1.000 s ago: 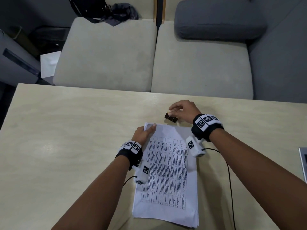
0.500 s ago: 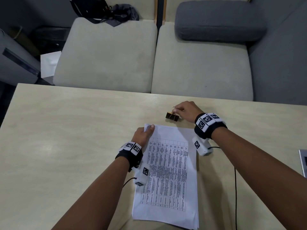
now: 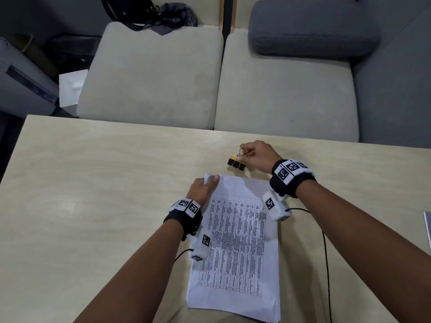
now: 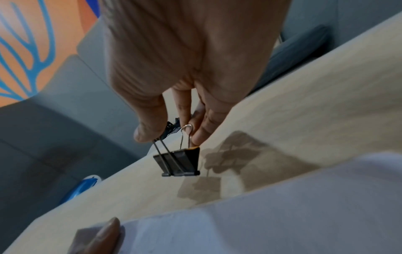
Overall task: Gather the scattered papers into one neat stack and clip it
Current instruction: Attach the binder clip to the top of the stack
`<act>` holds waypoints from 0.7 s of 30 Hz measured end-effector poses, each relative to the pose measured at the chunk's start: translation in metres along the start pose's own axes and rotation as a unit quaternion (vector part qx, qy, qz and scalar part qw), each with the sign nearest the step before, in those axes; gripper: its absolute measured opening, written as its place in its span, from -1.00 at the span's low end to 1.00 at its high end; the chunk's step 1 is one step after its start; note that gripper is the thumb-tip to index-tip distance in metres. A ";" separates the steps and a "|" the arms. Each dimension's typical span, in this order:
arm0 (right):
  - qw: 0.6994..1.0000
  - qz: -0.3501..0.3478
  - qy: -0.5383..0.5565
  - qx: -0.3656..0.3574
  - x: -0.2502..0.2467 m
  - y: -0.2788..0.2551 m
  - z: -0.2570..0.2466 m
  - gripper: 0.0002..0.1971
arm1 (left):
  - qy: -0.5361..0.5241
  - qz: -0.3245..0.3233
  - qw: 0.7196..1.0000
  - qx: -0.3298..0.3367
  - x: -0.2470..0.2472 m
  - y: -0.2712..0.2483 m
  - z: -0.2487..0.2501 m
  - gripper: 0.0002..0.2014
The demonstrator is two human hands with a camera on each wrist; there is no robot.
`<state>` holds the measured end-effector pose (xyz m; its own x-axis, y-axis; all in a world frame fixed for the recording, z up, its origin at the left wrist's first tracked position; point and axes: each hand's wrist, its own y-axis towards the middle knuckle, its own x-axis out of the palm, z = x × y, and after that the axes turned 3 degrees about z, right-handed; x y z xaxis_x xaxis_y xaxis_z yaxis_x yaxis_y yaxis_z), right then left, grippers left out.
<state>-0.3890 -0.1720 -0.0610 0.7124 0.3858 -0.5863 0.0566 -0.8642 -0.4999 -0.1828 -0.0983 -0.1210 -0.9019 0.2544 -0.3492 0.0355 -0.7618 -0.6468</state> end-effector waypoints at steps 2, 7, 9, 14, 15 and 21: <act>0.999 0.005 0.038 0.010 0.001 0.000 0.003 -0.45 | -0.004 0.003 1.000 0.008 0.000 -0.001 0.000 -0.60; 0.991 0.012 0.130 0.028 0.002 0.000 0.009 -0.48 | -0.010 -0.001 1.000 0.016 0.001 0.003 -0.002 -0.53; 0.986 0.010 0.162 0.037 0.001 -0.002 0.007 -0.47 | -0.009 -0.001 1.000 0.011 0.000 0.005 -0.005 -0.42; 0.973 0.012 0.225 0.050 -0.001 -0.004 0.007 -0.47 | -0.005 -0.005 1.000 0.008 -0.001 0.004 -0.004 -0.07; 0.973 0.018 0.224 0.051 -0.001 -0.004 0.008 -0.47 | -0.005 -0.006 1.000 0.010 -0.001 0.003 -0.003 -0.04; 0.980 0.080 0.183 0.019 -0.008 -0.008 0.008 -0.64 | 0.010 -0.005 1.000 0.017 0.001 0.004 -0.006 -0.04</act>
<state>-0.4010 -0.1657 -0.0571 0.9137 0.0982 -0.3944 -0.0977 -0.8888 -0.4477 -0.1807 -0.0979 -0.1280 -0.8934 0.2734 -0.3565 0.0121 -0.7786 -0.6274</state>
